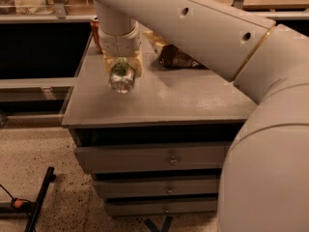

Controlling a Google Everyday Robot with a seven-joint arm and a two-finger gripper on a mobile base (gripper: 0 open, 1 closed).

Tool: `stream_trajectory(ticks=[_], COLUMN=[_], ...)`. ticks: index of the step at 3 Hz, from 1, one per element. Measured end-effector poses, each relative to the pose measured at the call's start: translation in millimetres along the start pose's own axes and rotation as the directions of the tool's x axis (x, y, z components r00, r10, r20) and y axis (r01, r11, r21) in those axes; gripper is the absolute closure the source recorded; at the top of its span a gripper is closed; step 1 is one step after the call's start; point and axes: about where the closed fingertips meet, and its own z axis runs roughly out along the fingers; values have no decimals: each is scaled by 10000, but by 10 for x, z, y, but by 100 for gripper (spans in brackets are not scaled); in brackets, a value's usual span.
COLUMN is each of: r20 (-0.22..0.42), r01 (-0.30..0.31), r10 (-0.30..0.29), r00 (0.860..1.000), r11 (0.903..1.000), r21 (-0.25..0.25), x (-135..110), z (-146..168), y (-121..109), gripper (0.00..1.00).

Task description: Place green can upright

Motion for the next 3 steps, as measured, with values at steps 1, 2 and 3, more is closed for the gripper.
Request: stream_trajectory(ticks=[1, 2, 3], r20=[-692, -1303, -1533], r01=[1471, 1839, 1872], r10=[-1419, -1688, -1711], r00=[9875, 9770, 9732], r11=[9862, 9763, 9775], r21=[758, 1142, 974], x=[-96, 4, 18], z=[-259, -246, -261], y=[66, 29, 46], gripper=[100, 100, 100])
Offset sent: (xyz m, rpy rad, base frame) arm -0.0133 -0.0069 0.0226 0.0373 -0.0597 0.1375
